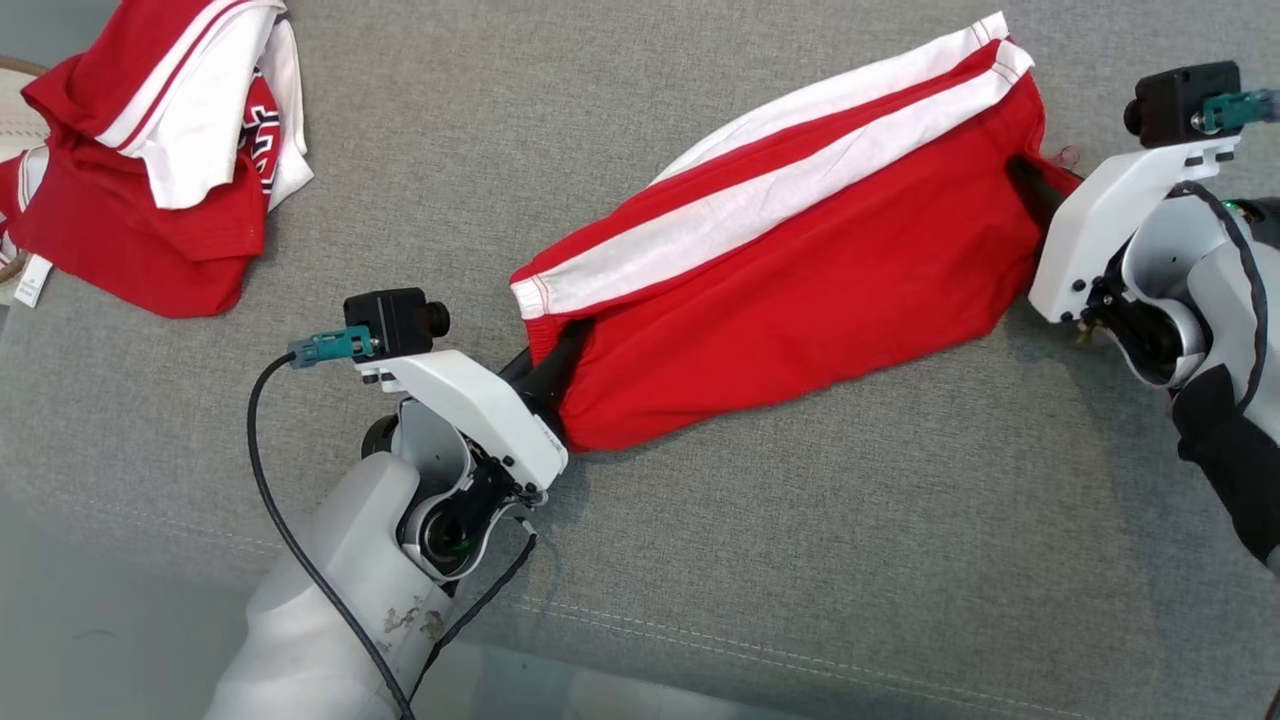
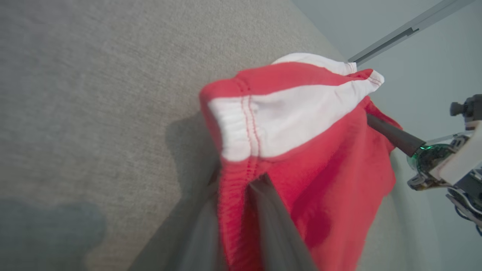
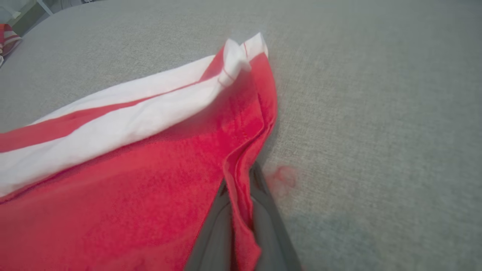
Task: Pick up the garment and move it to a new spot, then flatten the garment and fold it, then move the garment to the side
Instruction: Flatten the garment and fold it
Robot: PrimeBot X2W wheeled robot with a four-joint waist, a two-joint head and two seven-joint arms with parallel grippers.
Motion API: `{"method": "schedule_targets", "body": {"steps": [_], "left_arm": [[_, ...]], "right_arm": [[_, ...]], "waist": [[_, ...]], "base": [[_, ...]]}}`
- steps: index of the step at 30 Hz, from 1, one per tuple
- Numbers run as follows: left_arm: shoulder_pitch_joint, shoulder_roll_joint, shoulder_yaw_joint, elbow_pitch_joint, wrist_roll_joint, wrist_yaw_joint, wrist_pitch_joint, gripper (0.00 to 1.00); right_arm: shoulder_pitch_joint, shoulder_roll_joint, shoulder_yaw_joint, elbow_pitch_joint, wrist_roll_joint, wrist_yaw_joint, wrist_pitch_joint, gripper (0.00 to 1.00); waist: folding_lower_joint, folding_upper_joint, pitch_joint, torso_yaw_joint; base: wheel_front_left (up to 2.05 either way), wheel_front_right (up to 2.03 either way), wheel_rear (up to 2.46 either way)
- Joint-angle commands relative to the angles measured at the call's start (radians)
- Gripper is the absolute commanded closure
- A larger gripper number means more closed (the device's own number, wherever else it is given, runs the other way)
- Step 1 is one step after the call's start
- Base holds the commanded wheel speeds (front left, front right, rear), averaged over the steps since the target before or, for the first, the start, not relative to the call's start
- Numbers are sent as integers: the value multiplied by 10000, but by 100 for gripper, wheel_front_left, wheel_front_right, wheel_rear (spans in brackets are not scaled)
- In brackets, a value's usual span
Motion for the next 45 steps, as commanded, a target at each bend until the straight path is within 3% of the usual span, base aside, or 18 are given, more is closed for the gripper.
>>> {"method": "schedule_targets", "body": {"steps": [1,6,9,15,21,26,34,36,37,38,39,40,45], "left_arm": [[113,394,264,-151,-108,-94,-25,79],[570,799,266,-444,-344,-165,87,96],[864,1112,290,-710,-435,-180,142,100],[1536,1759,378,-1429,-618,-190,331,100],[2257,2488,380,-2586,-759,-55,840,100],[2794,2884,466,-3467,-997,192,1176,100],[3514,3464,713,-4517,-1183,843,1421,100],[3607,3542,742,-4656,-1260,917,1517,93],[3625,3579,760,-4690,-1268,969,1541,81],[3635,3609,752,-4709,-1293,999,1612,67],[3634,3620,739,-4718,-1336,1016,1696,55],[3619,3639,751,-4699,-1337,1055,1715,2],[3472,3690,798,-4506,-1105,1203,1526,0]], "right_arm": [[611,33,165,-257,169,0,-157,100],[1371,-213,287,-1256,716,0,-731,100],[1940,-448,226,-2031,964,0,-1079,100],[3464,-900,-229,-3619,1150,0,-1587,100],[5219,-956,-1362,-4889,899,0,-1870,100],[6620,-609,-2360,-5647,578,0,-1891,100],[9124,797,-4410,-7259,-652,0,-1592,100],[9418,1091,-4693,-7534,-1066,0,-1375,100],[9483,1233,-4806,-7647,-1261,0,-1302,100],[9520,1396,-4890,-7715,-1356,0,-1195,96],[9525,1481,-4950,-7765,-1537,0,-1109,70],[9506,1554,-5035,-7772,-1741,0,-1069,2],[9328,1812,-5268,-7536,-2391,0,-951,0]], "waist": [[0,0,-83,-74],[0,0,-303,-355],[0,0,-440,-537],[0,0,-808,-930],[0,0,-1201,-1307],[0,0,-1397,-1524],[0,0,-1589,-2081],[0,0,-1619,-2230],[0,0,-1619,-2295],[0,0,-1621,-2351],[0,0,-1619,-2378],[0,0,-1620,-2405],[0,0,-1659,-2442]], "base": [[0,0,0],[0,0,0],[0,0,0],[0,0,0],[0,0,0],[0,0,0],[0,0,0],[0,0,0],[0,0,0],[0,0,0],[0,0,0],[0,0,0],[0,0,0]]}}
